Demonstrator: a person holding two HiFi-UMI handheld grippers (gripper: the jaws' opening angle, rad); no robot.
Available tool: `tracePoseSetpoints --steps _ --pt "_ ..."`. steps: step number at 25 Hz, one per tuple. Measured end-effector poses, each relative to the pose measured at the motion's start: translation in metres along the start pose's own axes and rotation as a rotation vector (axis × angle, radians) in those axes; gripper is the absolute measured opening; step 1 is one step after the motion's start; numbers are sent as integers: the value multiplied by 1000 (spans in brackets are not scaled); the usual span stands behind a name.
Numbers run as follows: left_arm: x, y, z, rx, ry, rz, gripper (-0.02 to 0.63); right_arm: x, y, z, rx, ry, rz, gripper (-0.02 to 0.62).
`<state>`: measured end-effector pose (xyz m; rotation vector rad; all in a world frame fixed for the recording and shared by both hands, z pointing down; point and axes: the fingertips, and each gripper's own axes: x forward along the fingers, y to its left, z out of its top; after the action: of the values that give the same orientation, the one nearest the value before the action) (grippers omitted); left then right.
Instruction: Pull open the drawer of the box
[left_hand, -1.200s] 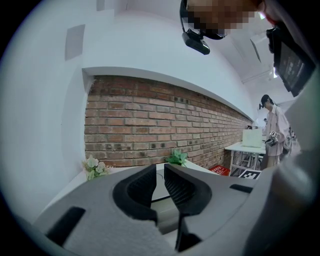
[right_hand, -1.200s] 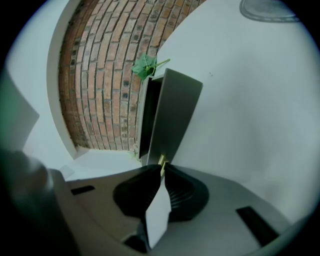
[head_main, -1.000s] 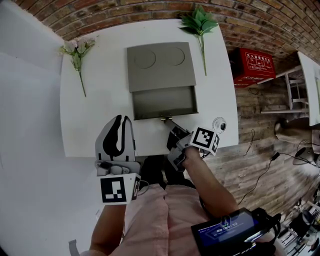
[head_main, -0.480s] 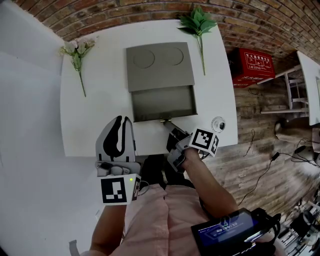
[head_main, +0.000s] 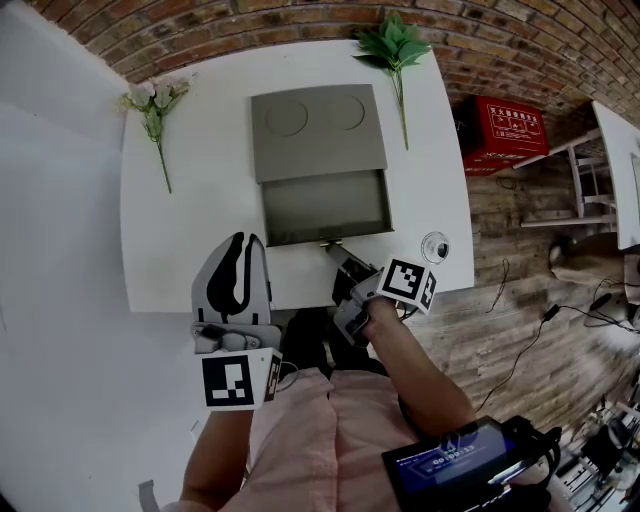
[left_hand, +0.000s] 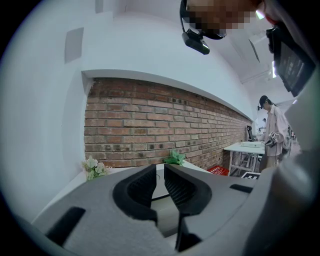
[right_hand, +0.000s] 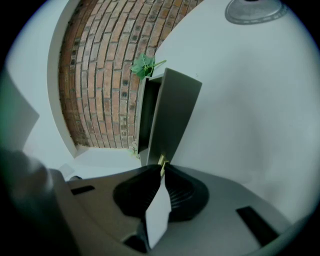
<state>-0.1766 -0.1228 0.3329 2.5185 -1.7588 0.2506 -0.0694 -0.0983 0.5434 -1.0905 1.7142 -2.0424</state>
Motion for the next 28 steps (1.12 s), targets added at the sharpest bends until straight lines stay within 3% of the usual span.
tracePoseSetpoints --steps 6,11,14,17,20,28 --pt "-5 3 2 2 -4 6 49 1 3 -2 -17 -2 -7 47" --pt "-8 0 6 4 -13 9 49 -6 5 -11 -22 22 -8 135" --pt "-12 -6 9 3 -24 8 49 -24 -1 -21 -29 35 -30 131" --pt "-15 -11 16 1 -48 10 49 -44 13 -26 -107 32 -13 105" --pt "-19 -15 38 14 -85 15 44 -61 63 -13 -301 -22 46 79" --pt "-17 -22 131 42 -256 28 31 -122 241 36 -1080 -378 136 8"
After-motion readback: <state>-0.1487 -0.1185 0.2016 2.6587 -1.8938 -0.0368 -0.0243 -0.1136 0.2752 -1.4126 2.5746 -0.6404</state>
